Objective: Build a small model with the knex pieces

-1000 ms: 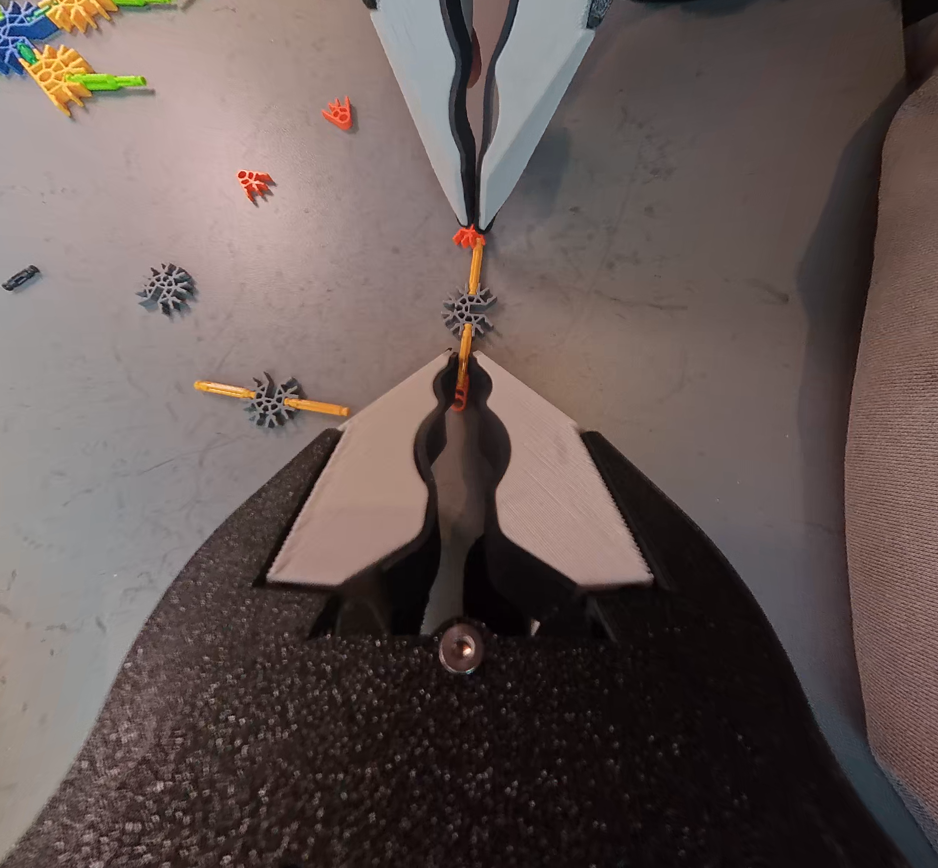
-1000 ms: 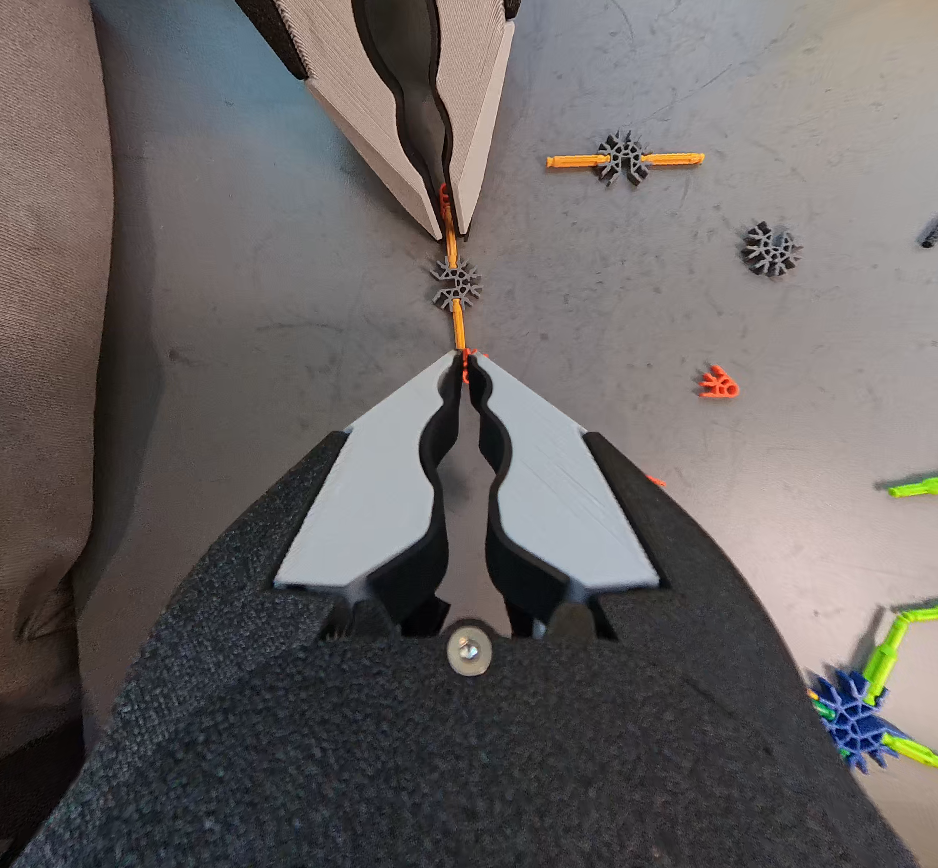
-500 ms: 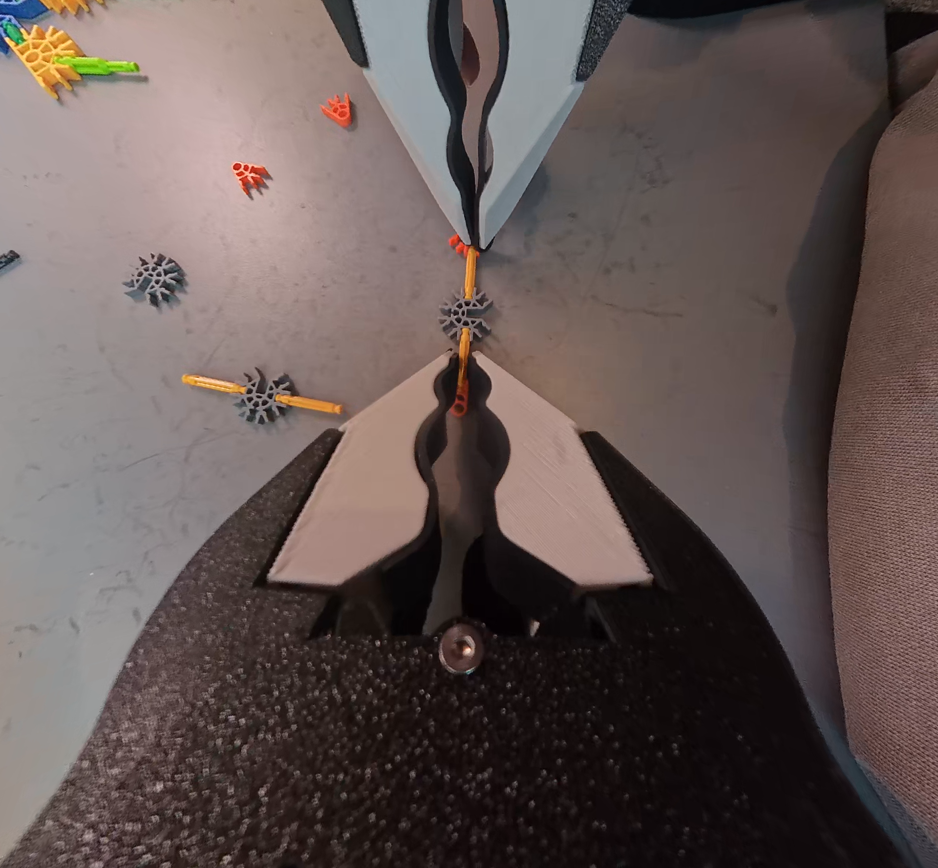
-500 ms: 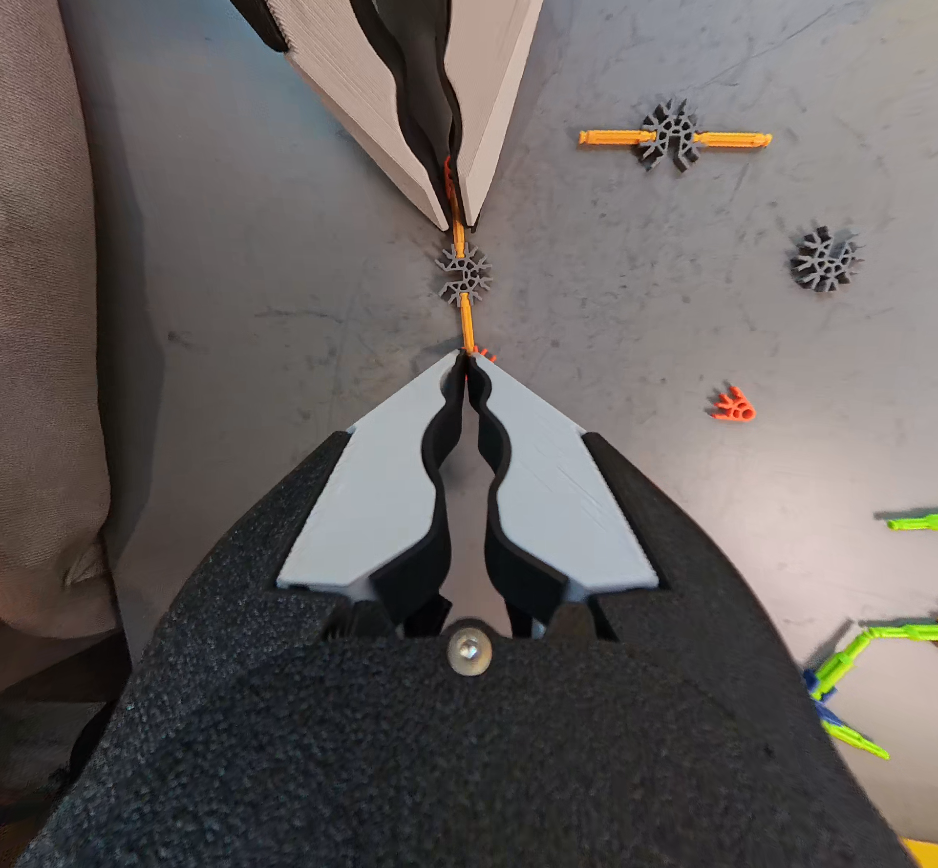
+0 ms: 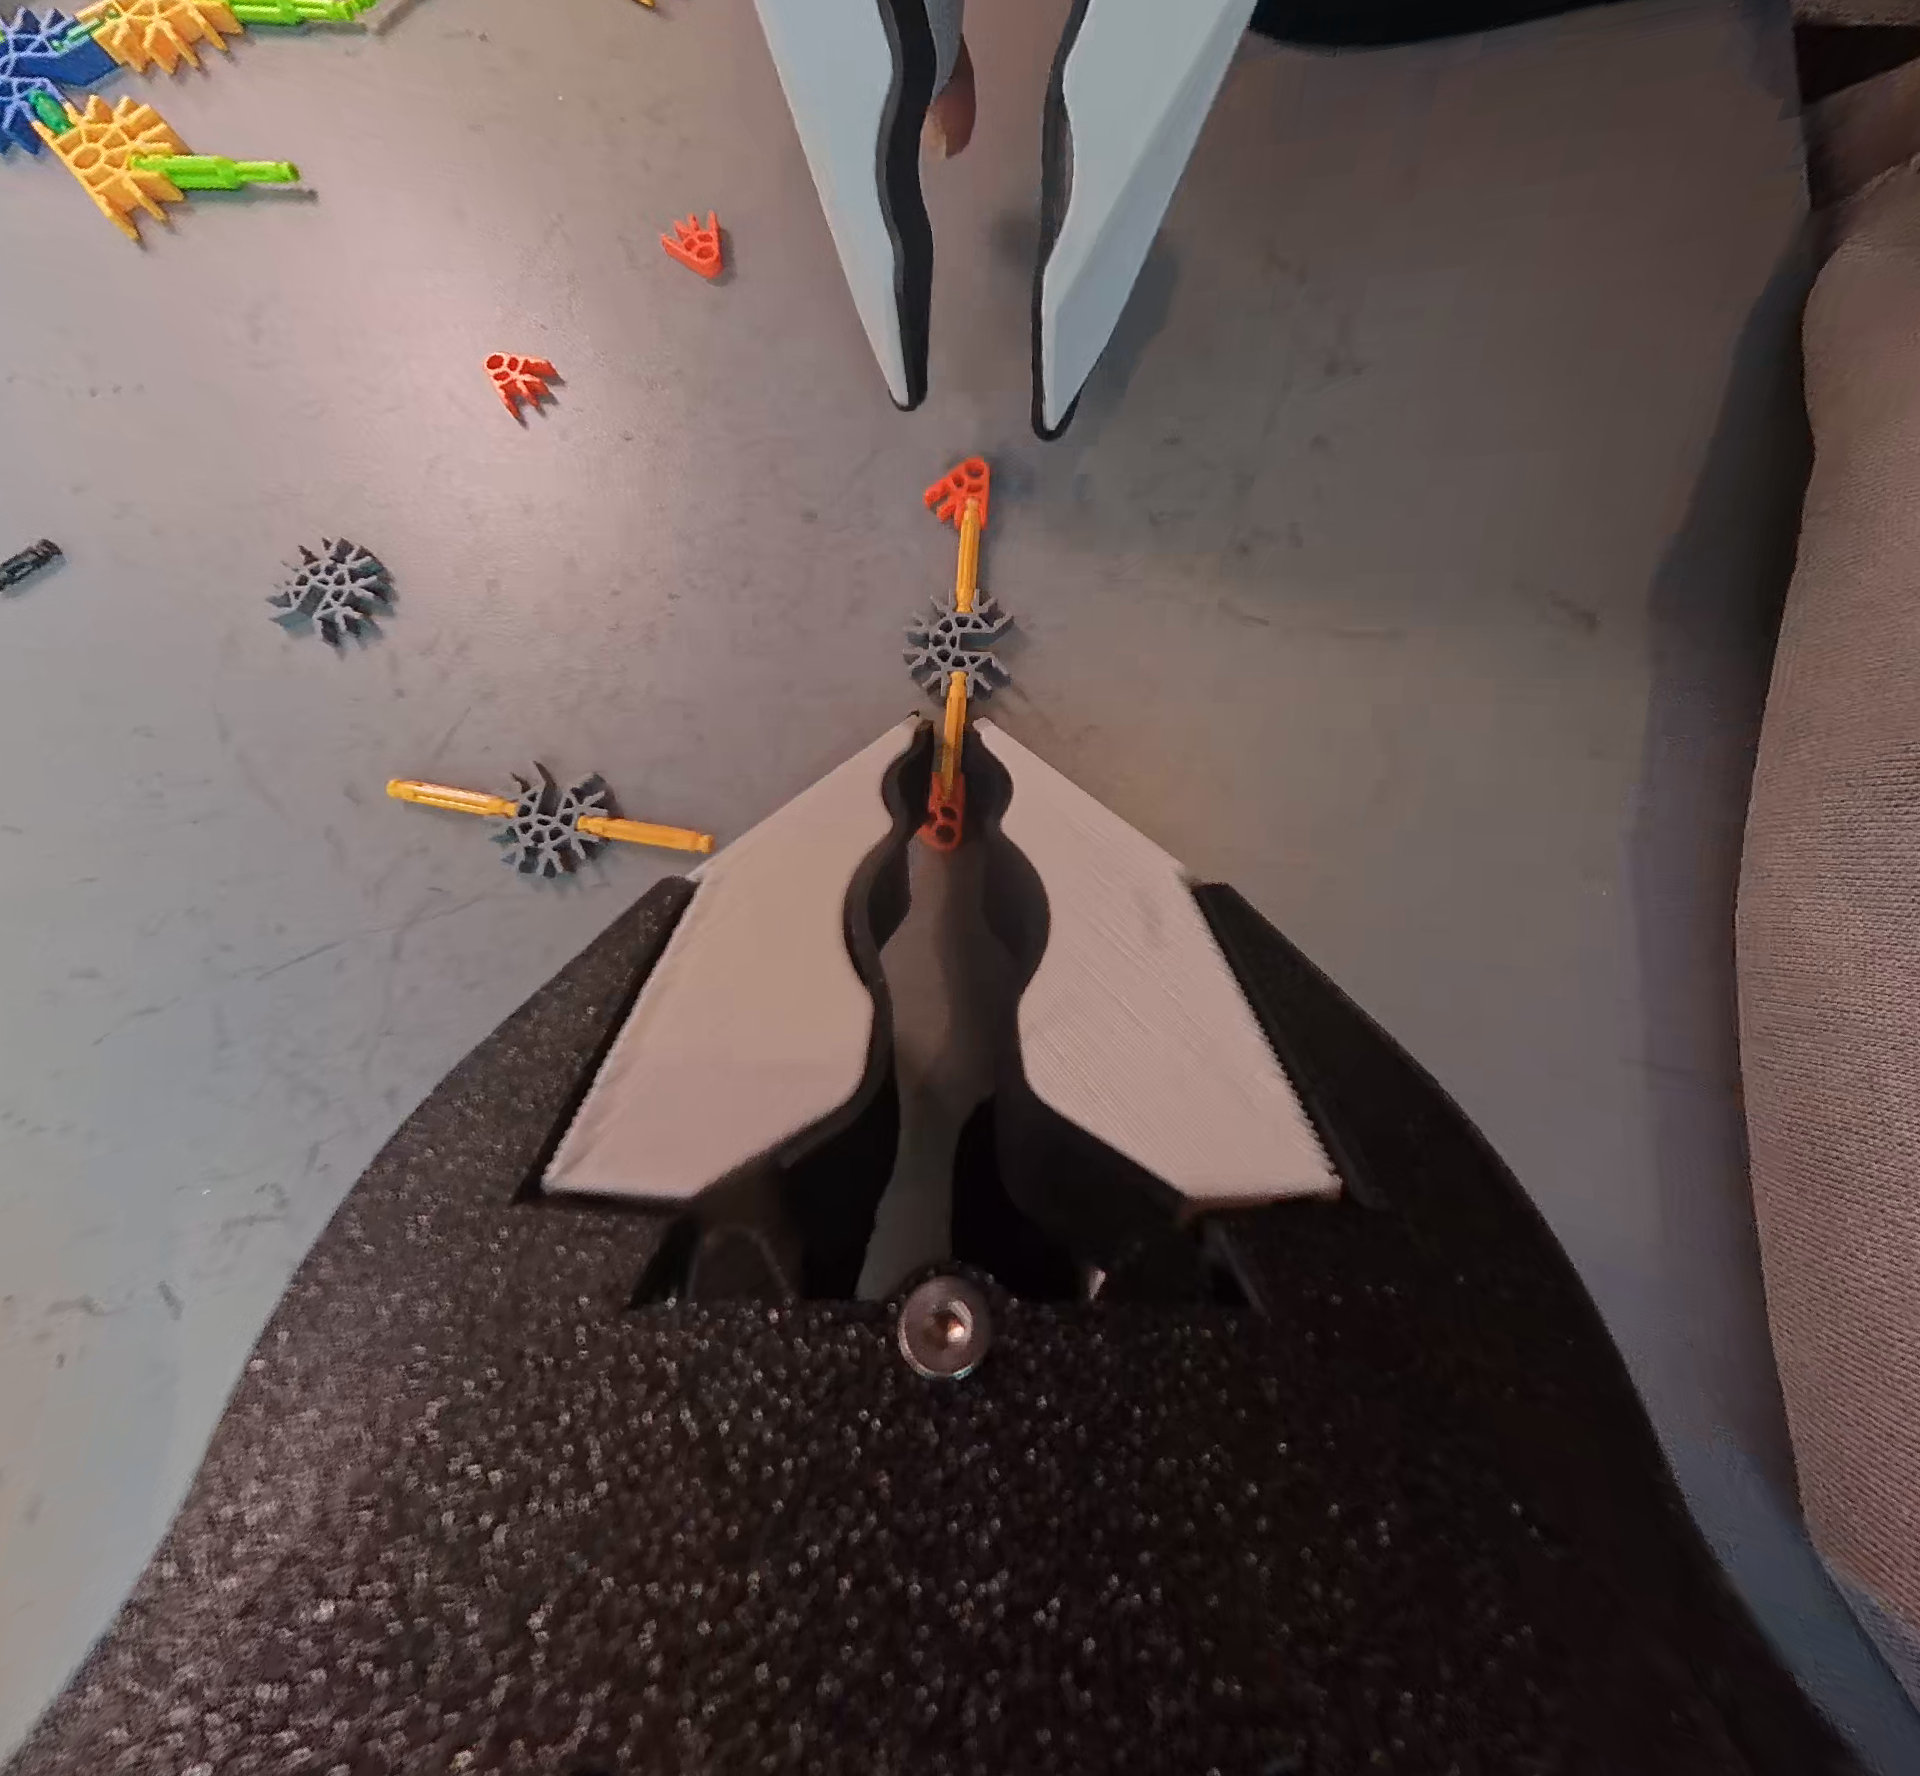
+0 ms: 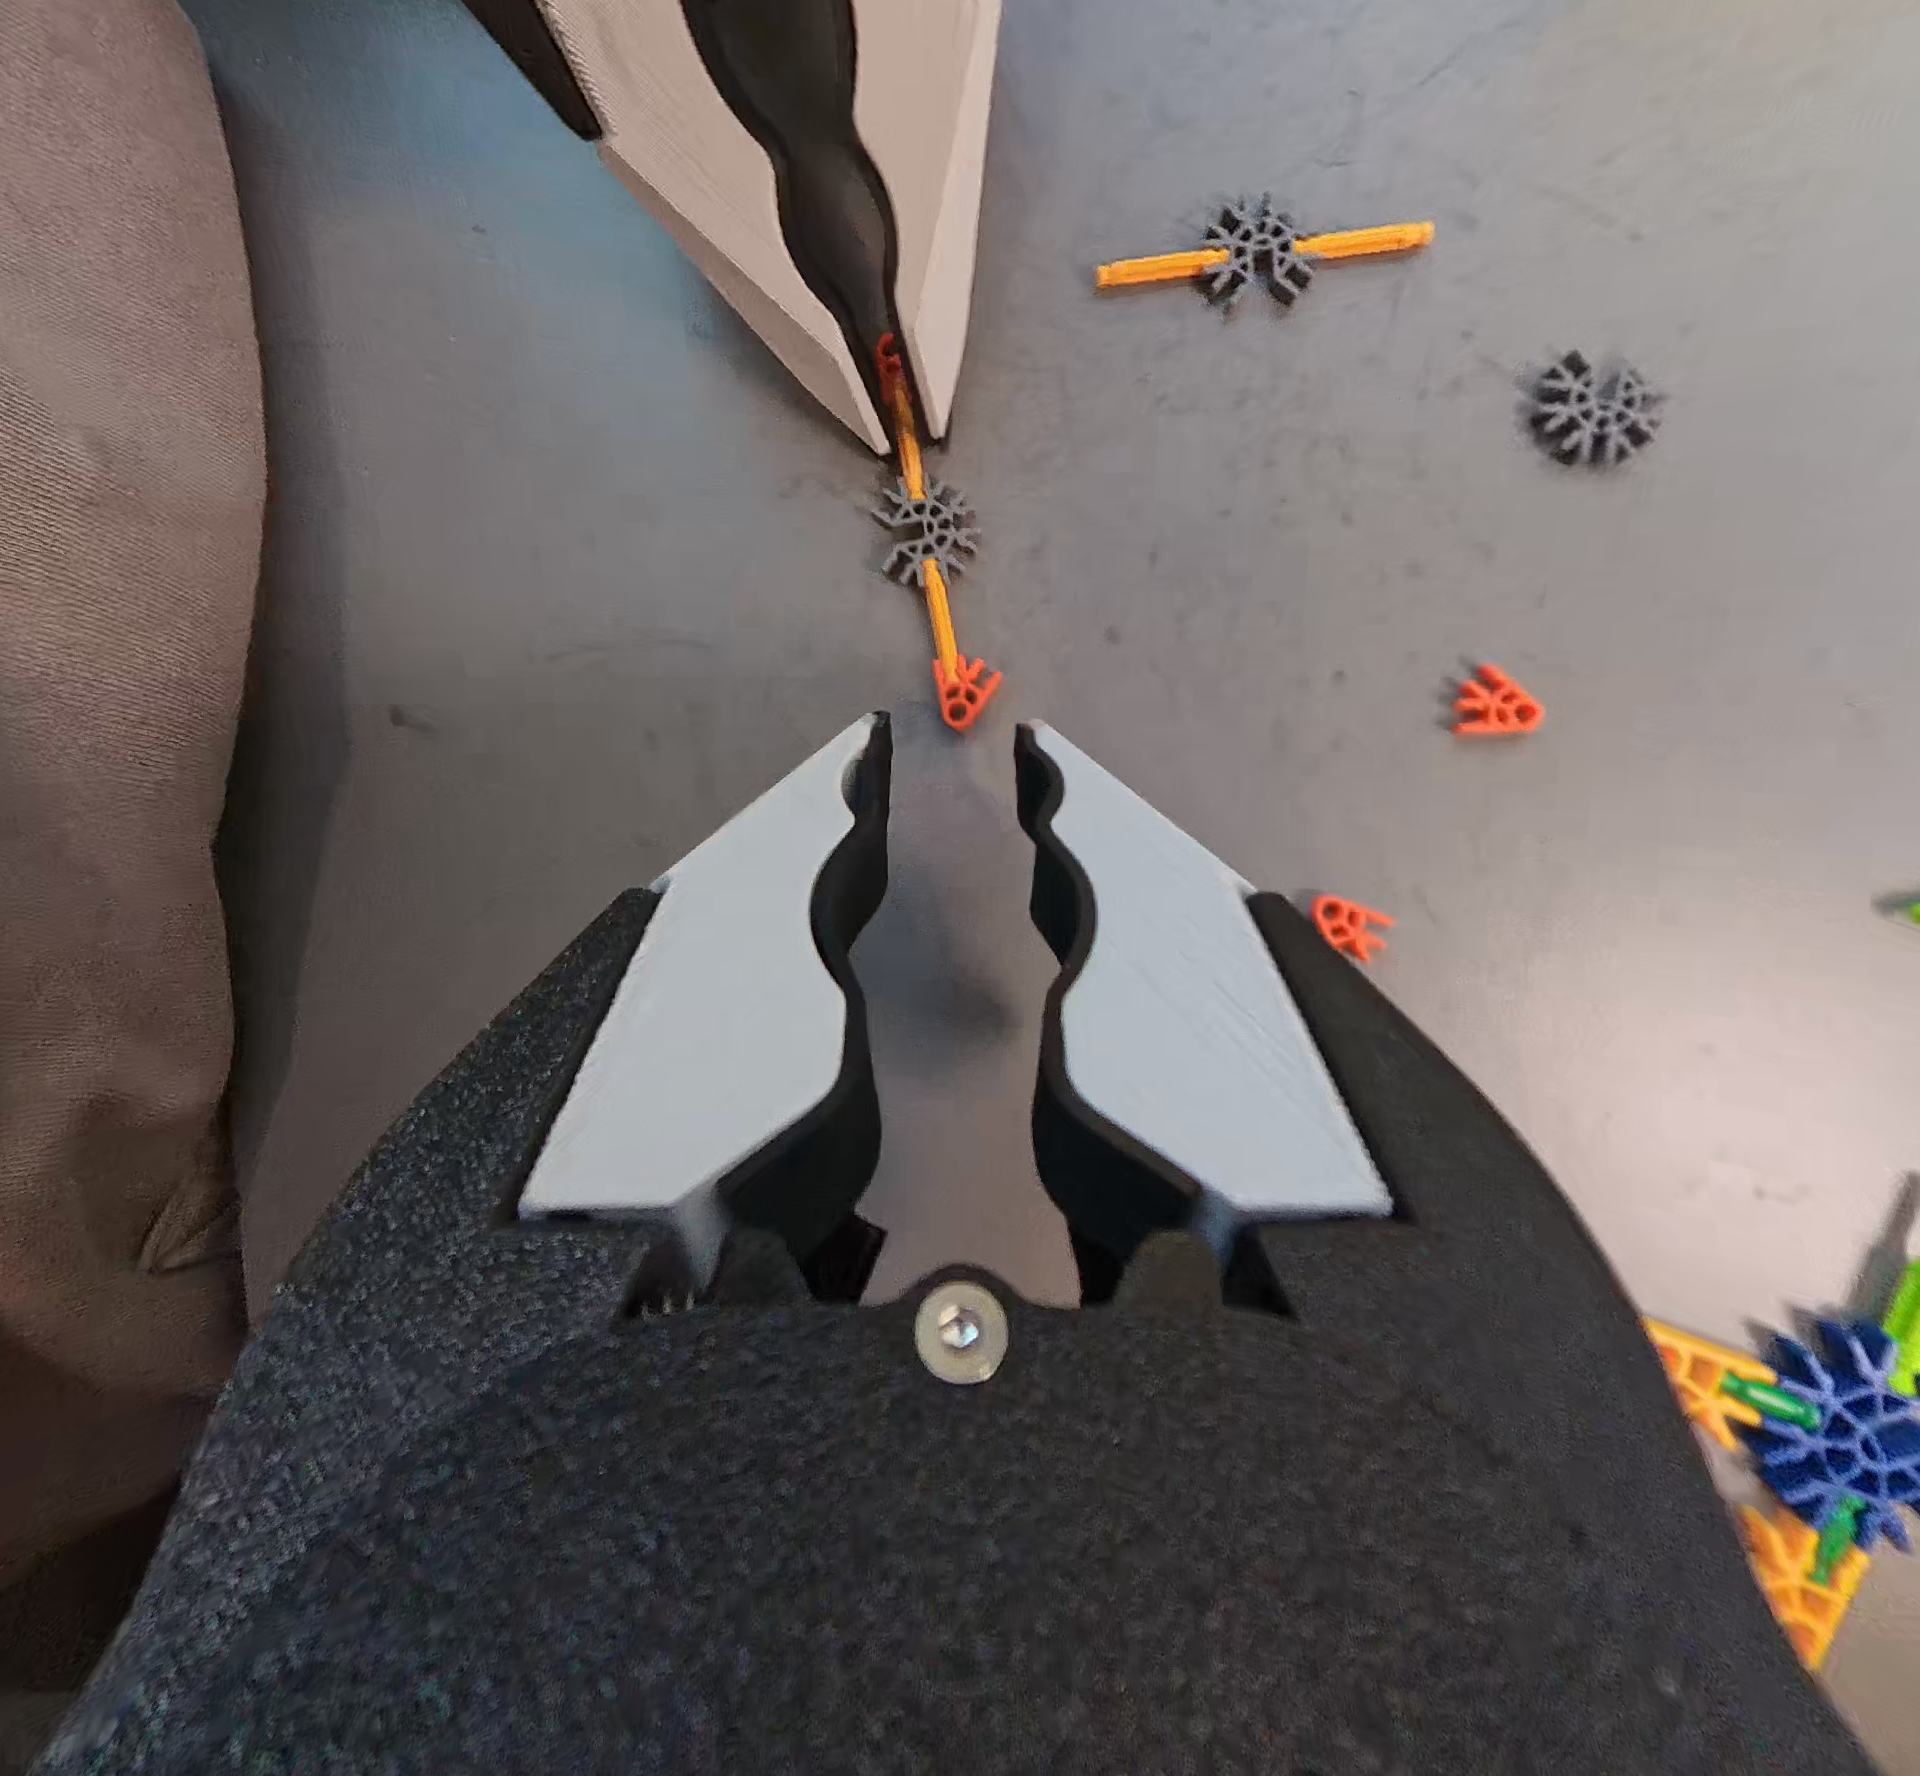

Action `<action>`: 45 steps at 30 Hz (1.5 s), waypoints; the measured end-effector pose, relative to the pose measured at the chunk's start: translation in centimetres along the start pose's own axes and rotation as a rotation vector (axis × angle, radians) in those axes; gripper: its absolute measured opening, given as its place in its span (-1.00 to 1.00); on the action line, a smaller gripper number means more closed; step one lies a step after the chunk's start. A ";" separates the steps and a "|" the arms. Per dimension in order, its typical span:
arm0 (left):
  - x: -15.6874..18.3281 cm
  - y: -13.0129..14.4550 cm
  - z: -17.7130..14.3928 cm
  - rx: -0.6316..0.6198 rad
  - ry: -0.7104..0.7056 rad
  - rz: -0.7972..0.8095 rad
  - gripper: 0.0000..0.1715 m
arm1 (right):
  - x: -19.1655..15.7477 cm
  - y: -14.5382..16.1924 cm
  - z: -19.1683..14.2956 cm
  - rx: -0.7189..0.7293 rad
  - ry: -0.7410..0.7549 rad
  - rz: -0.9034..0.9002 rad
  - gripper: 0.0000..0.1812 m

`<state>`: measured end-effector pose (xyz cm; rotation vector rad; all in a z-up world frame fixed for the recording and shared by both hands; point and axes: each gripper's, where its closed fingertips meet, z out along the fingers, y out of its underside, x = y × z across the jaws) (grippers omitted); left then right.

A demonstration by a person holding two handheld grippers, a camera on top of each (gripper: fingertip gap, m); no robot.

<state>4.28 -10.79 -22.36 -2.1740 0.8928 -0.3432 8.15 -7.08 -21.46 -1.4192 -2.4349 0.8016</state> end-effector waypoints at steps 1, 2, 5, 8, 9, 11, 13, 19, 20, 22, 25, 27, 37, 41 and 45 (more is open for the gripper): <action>-0.1 0.0 0.0 0.003 0.001 0.001 -0.92 | 0.2 0.5 -0.1 0.013 0.013 0.008 -0.76; -0.2 0.0 0.0 0.006 0.001 -0.001 -0.90 | 0.3 0.7 -0.1 0.033 0.020 0.010 -0.75; -1.3 0.0 -0.1 0.015 -0.041 -0.005 -0.90 | 0.1 -0.1 0.4 0.081 0.038 0.007 -0.72; -4.4 -0.1 -0.9 0.041 -0.186 -0.052 -0.89 | 0.4 -0.8 1.5 0.069 0.049 -0.004 -0.71; -5.5 -0.1 -1.3 0.055 -0.229 -0.095 -0.90 | 0.7 -1.1 1.7 0.063 0.065 -0.001 -0.77; -7.1 0.1 -2.3 0.084 -0.270 -0.174 -0.89 | 0.8 -1.5 1.8 0.058 0.068 0.026 -0.87; -7.9 0.3 -3.1 0.107 -0.279 -0.215 -0.90 | 0.5 -1.5 1.9 0.051 0.077 0.065 -0.88; -8.8 0.4 -4.3 0.127 -0.286 -0.243 -0.87 | 2.4 0.4 0.2 0.082 0.246 0.285 -0.89; -8.7 0.5 -4.2 0.121 -0.280 -0.240 -0.85 | 2.7 0.9 -0.2 0.096 0.281 0.336 -0.89; -8.4 0.7 -3.8 0.101 -0.274 -0.229 -0.81 | 2.6 1.7 -0.5 0.100 0.324 0.391 -0.88; -7.8 1.0 -3.2 0.078 -0.244 -0.237 -0.74 | -1.4 -0.2 0.2 0.155 0.208 0.349 -0.73; -7.5 1.1 -2.9 0.069 -0.223 -0.249 -0.71 | -4.5 -2.0 0.4 0.207 0.089 0.288 -0.69; -7.3 1.3 -1.0 0.011 -0.210 -0.299 -0.68 | 4.4 1.5 -3.5 0.165 0.318 0.257 -0.71; -7.3 1.1 -0.9 0.007 -0.172 -0.268 -0.74 | 6.8 2.2 -3.3 0.146 0.256 0.196 -0.71; -5.4 1.0 -0.8 0.014 -0.035 -0.138 -0.74 | 7.3 3.0 -2.3 0.081 0.180 0.138 -0.72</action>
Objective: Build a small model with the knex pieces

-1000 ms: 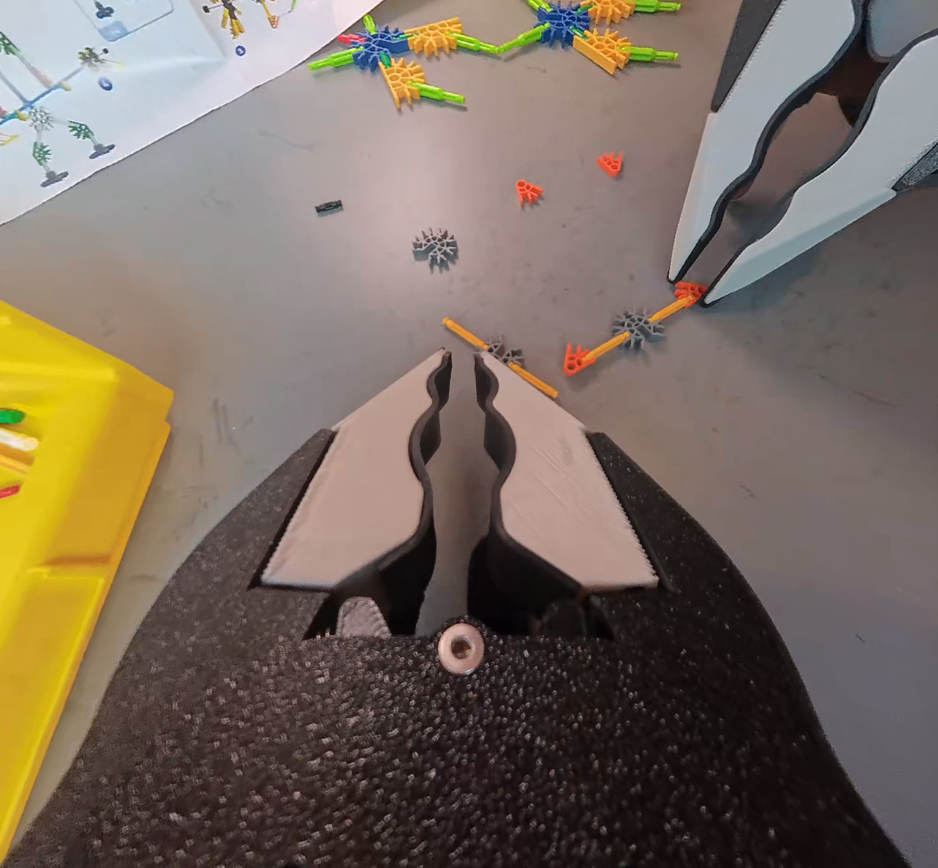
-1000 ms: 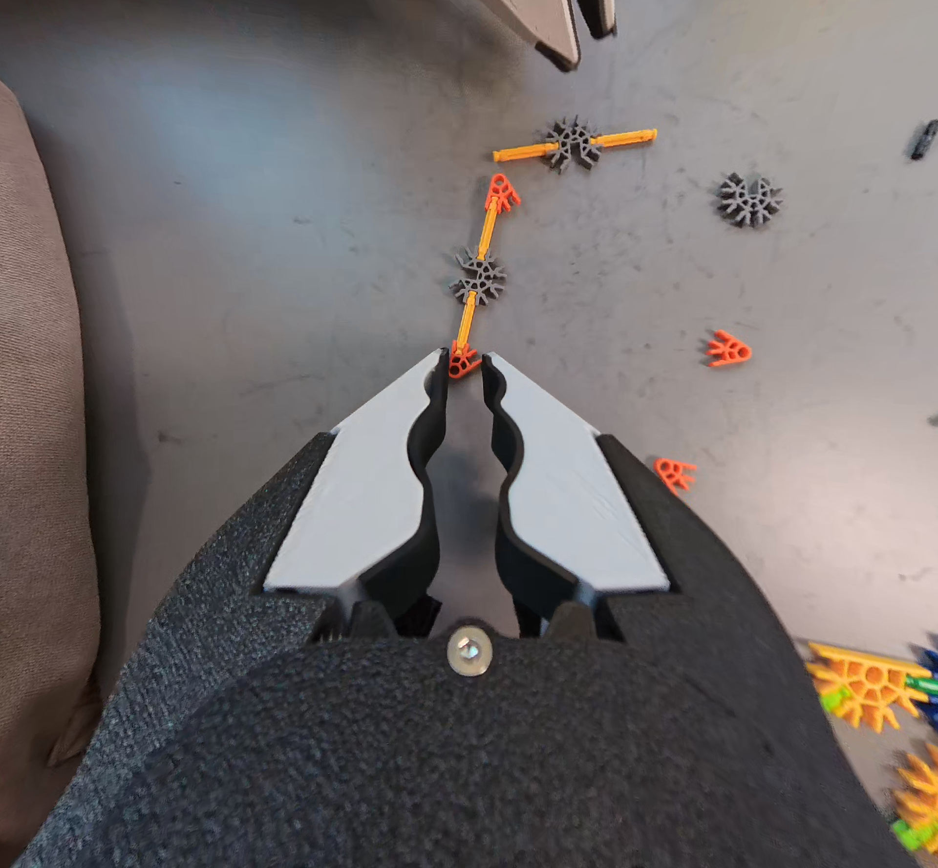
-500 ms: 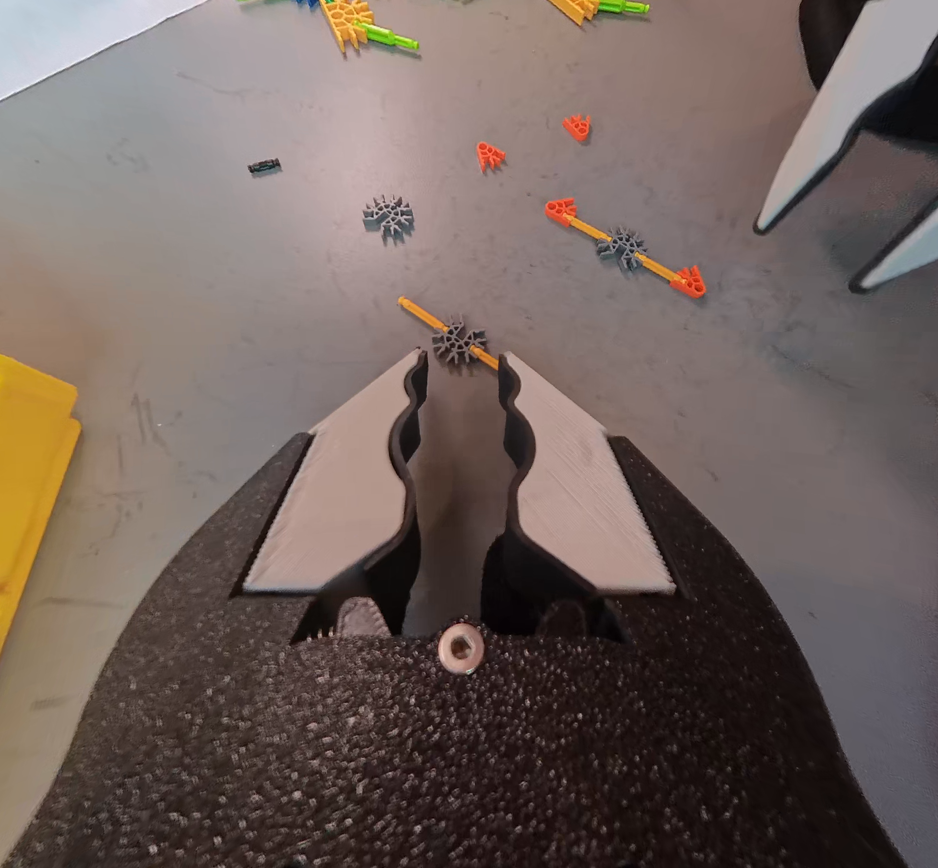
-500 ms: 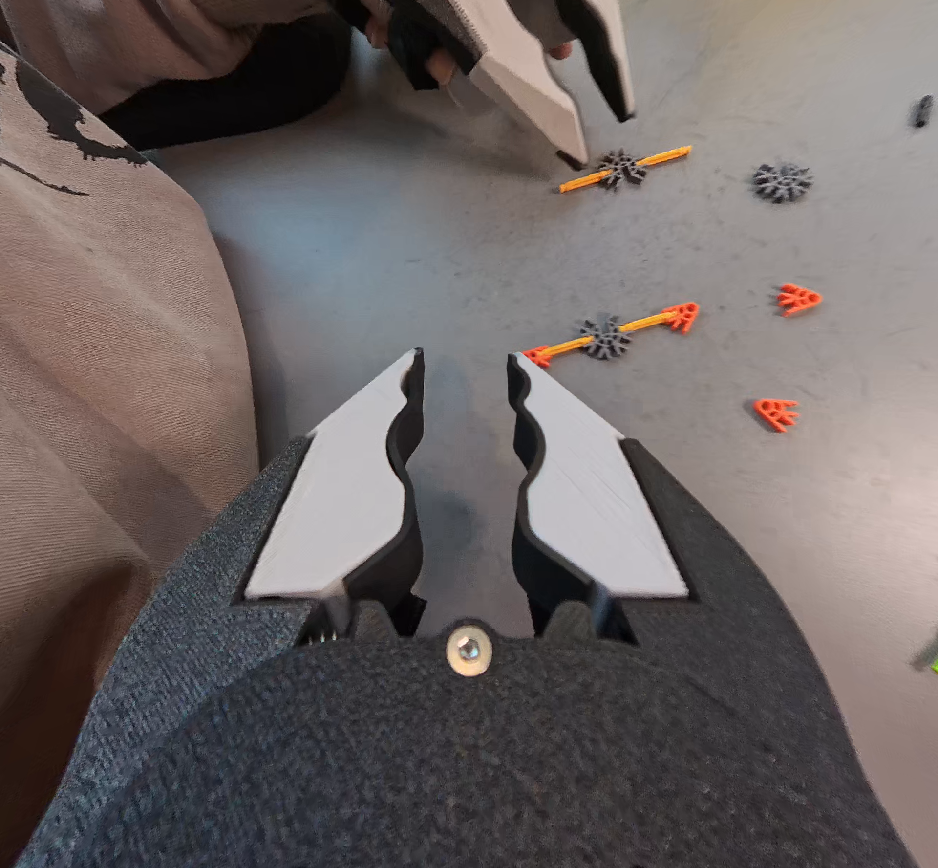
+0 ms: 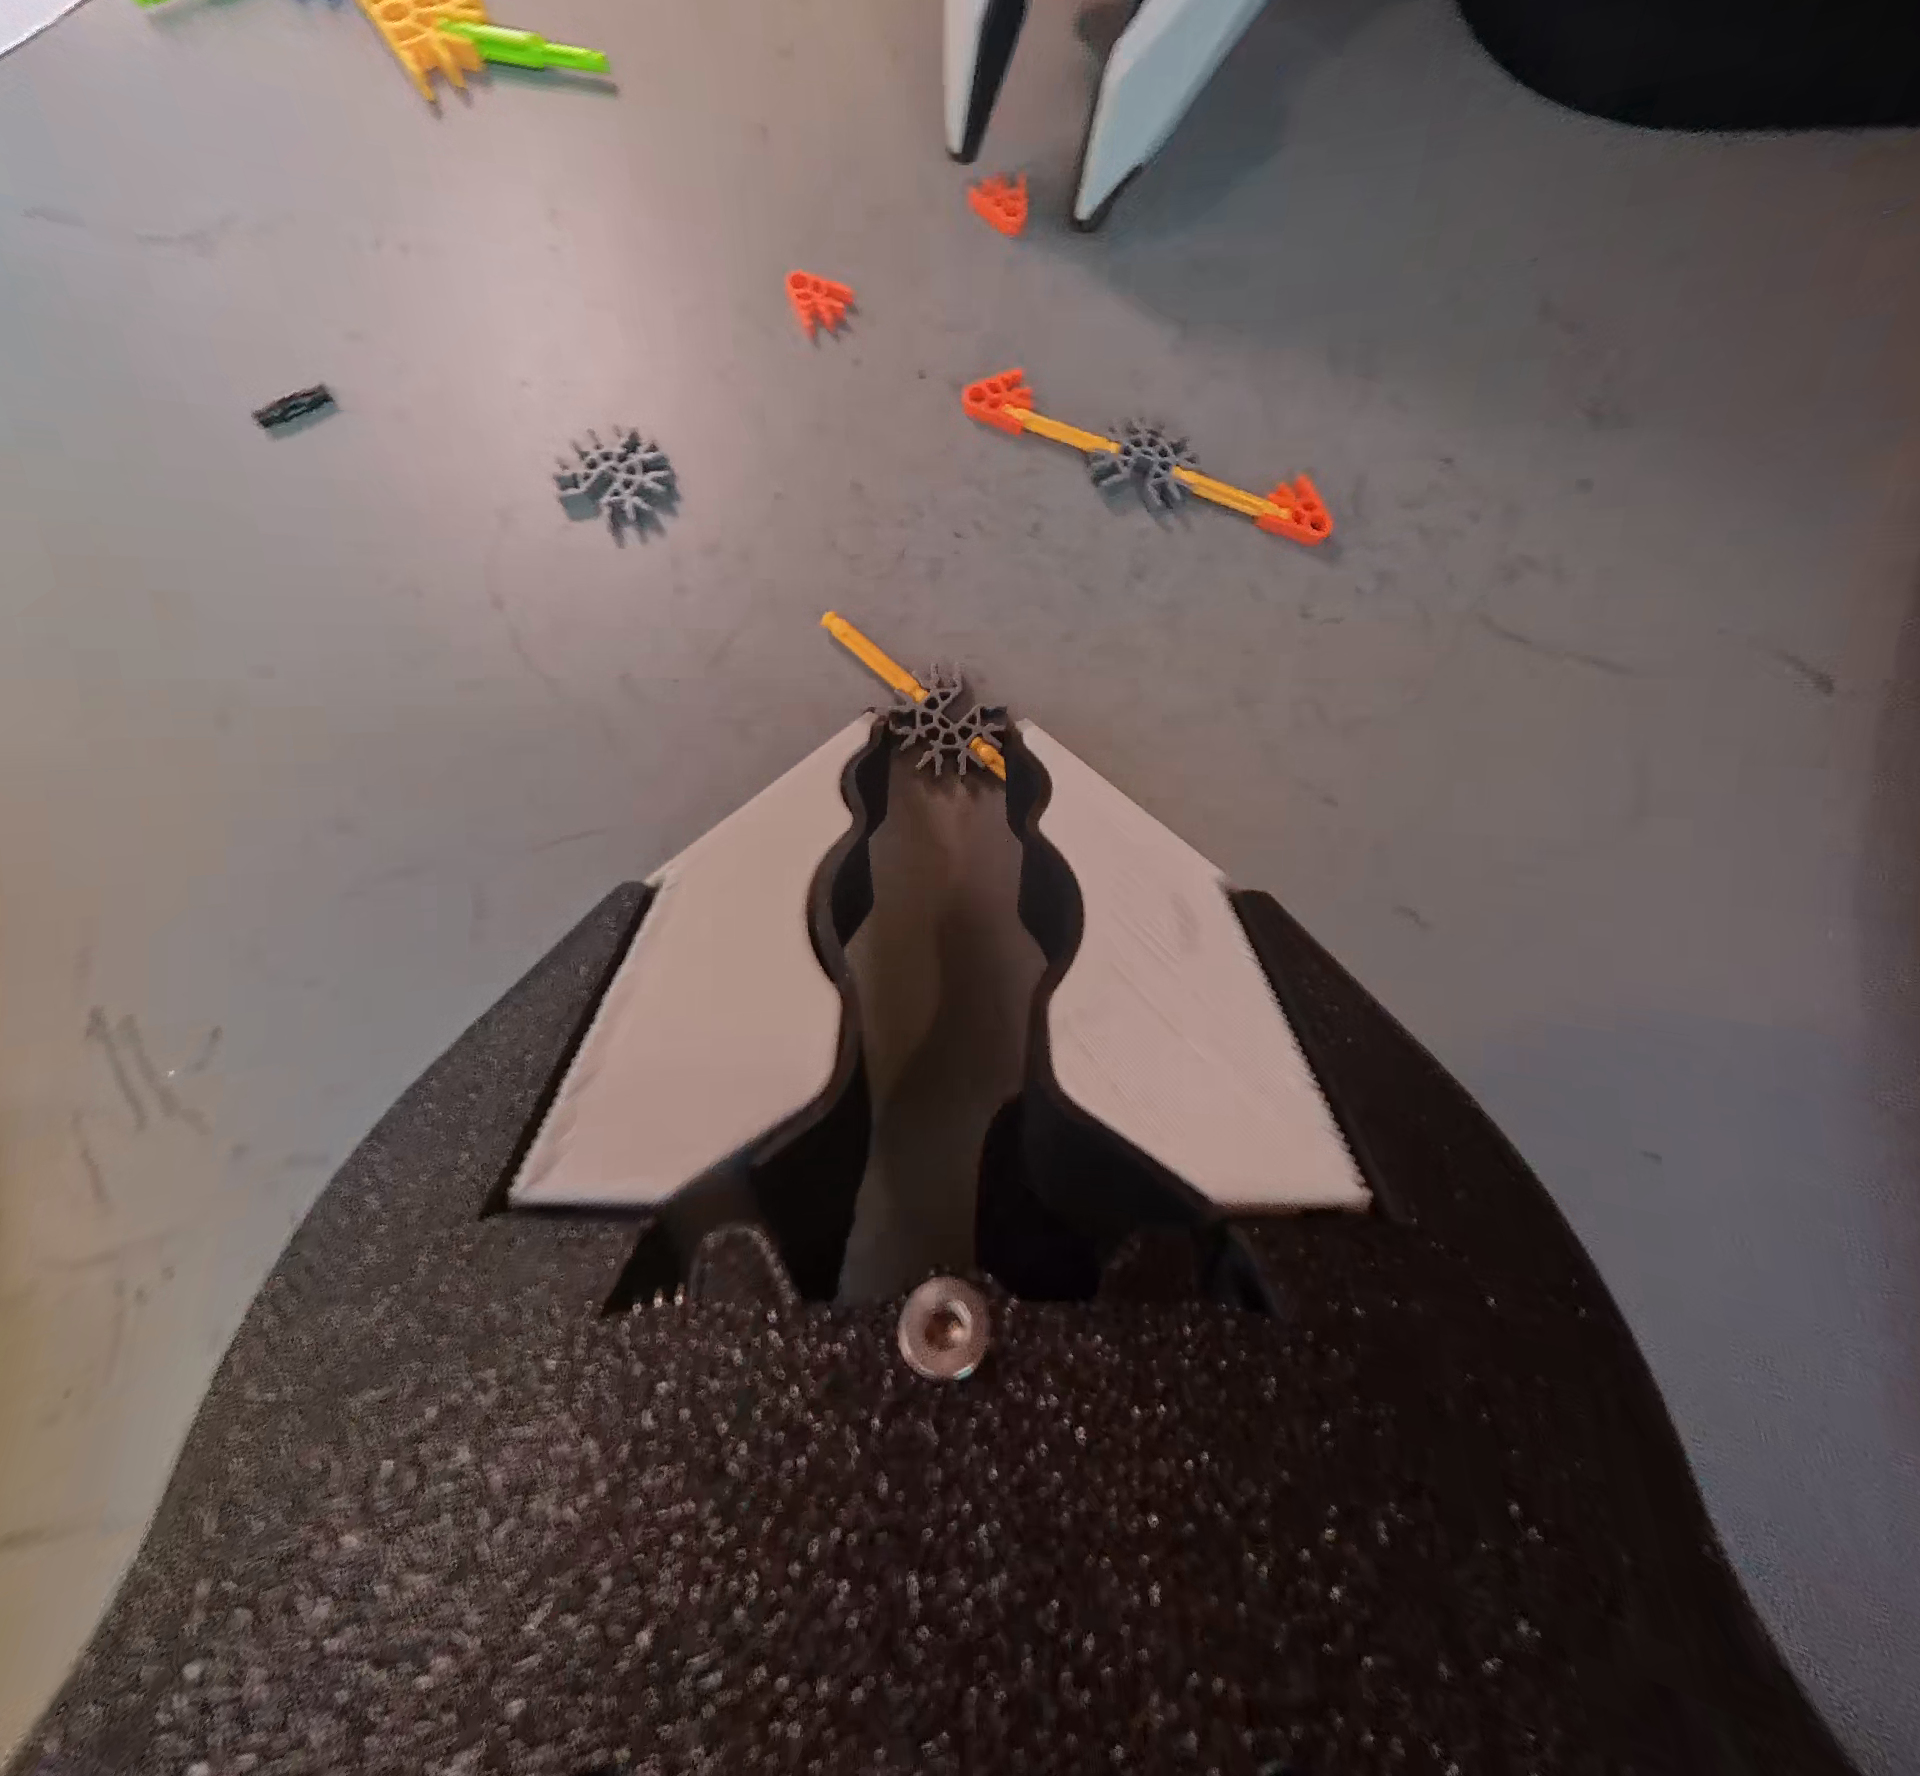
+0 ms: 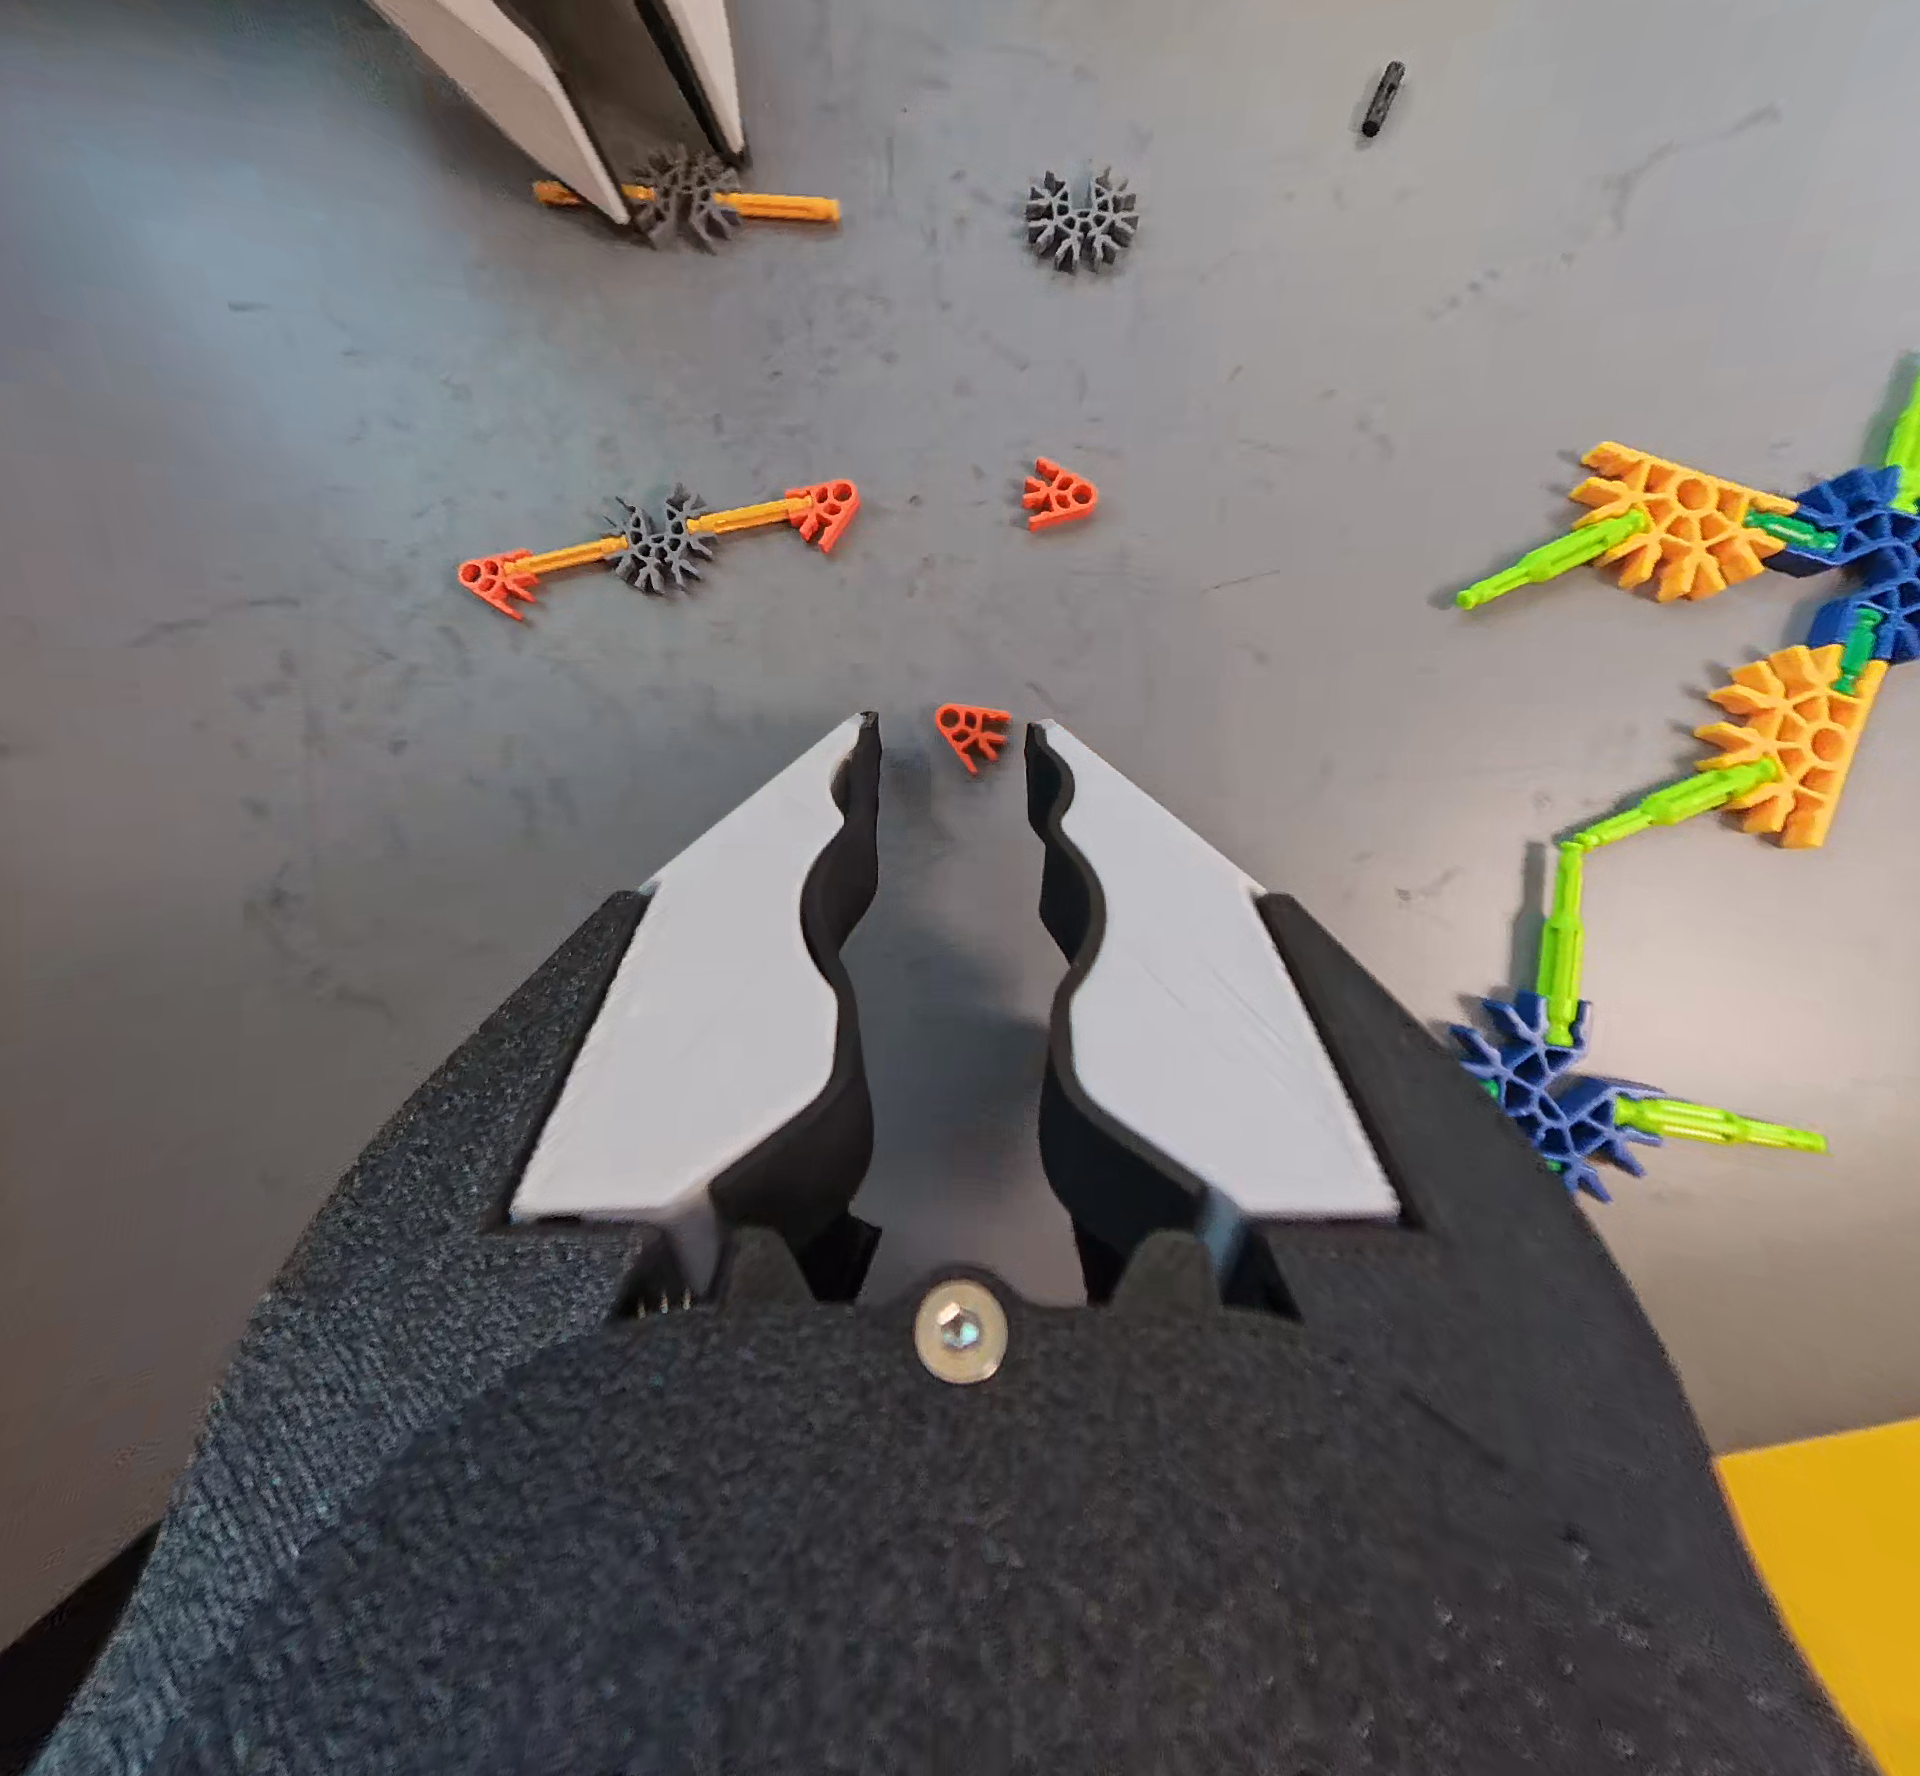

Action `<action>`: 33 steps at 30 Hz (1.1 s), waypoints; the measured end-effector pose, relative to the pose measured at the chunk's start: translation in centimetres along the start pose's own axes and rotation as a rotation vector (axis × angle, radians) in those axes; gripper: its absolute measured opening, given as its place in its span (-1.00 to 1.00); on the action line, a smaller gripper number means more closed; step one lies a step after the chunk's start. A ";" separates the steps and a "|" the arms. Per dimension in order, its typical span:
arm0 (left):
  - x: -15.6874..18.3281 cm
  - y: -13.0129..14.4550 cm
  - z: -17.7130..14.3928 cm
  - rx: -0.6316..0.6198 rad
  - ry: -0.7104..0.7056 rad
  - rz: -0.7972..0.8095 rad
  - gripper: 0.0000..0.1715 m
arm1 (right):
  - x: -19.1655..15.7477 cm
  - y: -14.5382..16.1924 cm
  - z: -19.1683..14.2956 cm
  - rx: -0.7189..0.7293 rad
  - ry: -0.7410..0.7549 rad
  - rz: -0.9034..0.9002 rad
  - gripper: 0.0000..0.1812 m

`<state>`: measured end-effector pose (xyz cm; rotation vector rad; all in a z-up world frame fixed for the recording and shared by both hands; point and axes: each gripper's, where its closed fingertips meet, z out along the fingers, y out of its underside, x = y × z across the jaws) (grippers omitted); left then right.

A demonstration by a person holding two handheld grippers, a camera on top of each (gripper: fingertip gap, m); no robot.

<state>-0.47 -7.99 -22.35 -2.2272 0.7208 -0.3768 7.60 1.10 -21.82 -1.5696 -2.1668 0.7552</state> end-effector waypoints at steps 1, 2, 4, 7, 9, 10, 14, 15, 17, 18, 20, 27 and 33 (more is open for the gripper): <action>0.6 0.1 -0.1 -0.003 0.031 0.043 -0.74 | 0.1 0.2 0.3 -0.014 -0.013 -0.003 -0.73; 1.2 0.3 -0.2 -0.007 0.069 0.082 -0.74 | 0.2 0.2 0.4 -0.021 -0.019 -0.003 -0.77; 2.1 0.5 -0.5 -0.010 0.121 0.125 -0.74 | 0.2 0.1 0.5 -0.023 -0.041 0.002 -0.83; 1.4 0.6 -0.7 -0.002 0.102 0.098 -0.72 | -0.5 -0.1 0.6 -0.016 -0.068 -0.024 -0.88; 1.0 -0.1 -1.3 0.044 0.096 0.071 -0.72 | -1.0 -1.2 0.5 0.040 -0.063 -0.034 -0.88; 1.0 -0.5 -1.6 0.073 0.101 0.051 -0.72 | -1.5 -2.2 0.3 0.092 -0.072 -0.042 -0.88; 1.4 -3.7 -2.7 0.242 0.116 -0.023 -0.72 | -4.9 -8.4 -1.2 0.431 -0.186 -0.036 -0.88; 1.7 -4.7 -3.0 0.298 0.128 -0.047 -0.72 | -5.7 -10.0 -1.8 0.524 -0.233 -0.014 -0.88; 2.6 -6.8 -3.8 0.409 0.168 -0.095 -0.72 | -7.2 -12.7 -3.2 0.698 -0.337 0.039 -0.88; 3.1 -7.7 -4.2 0.461 0.190 -0.118 -0.72 | -7.9 -13.7 -3.8 0.768 -0.391 0.062 -0.88; 3.9 -9.2 -5.4 0.552 0.250 -0.153 -0.72 | -8.6 -15.2 -4.7 0.874 -0.468 0.112 -0.89; 5.0 -10.6 -8.3 0.689 0.461 -0.283 -0.82 | -9.1 -15.6 -5.1 0.944 -0.549 0.137 -0.90; 4.0 -9.8 -7.7 0.648 0.516 -0.423 -0.88 | -8.2 -14.6 -4.0 0.868 -0.414 0.034 -1.00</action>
